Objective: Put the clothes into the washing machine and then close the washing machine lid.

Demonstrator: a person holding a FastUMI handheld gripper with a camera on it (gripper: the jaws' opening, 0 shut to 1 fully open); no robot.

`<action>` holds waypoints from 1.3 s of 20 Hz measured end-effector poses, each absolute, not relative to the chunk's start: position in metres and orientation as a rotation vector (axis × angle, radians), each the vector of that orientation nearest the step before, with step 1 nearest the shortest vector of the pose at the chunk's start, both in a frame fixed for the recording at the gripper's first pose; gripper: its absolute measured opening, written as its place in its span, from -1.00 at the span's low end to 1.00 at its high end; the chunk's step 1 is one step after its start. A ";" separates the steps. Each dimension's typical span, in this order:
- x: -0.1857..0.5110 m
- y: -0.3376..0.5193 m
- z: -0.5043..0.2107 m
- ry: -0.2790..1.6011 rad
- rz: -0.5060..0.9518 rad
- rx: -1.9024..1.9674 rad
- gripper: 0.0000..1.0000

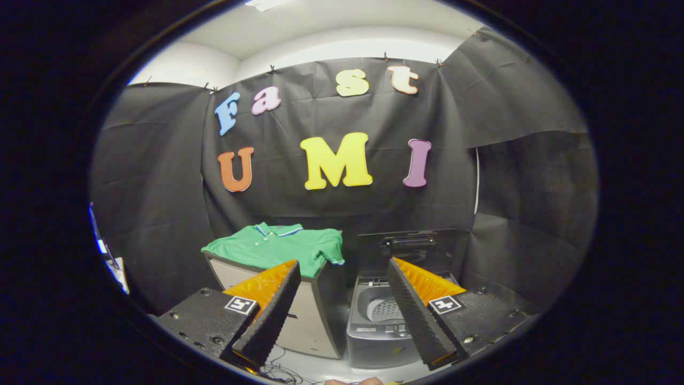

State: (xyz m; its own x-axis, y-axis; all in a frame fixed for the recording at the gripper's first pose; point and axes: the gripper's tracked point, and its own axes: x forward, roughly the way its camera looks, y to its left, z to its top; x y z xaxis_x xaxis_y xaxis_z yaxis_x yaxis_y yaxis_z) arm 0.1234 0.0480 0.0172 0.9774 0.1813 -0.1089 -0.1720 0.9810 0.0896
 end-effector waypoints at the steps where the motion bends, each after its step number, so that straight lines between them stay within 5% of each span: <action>1: 0.131 0.060 0.017 0.119 0.172 0.085 1.00; 11: 0.210 0.188 0.018 0.269 0.198 0.090 1.00; 26: 0.306 0.317 -0.017 0.743 0.325 0.029 1.00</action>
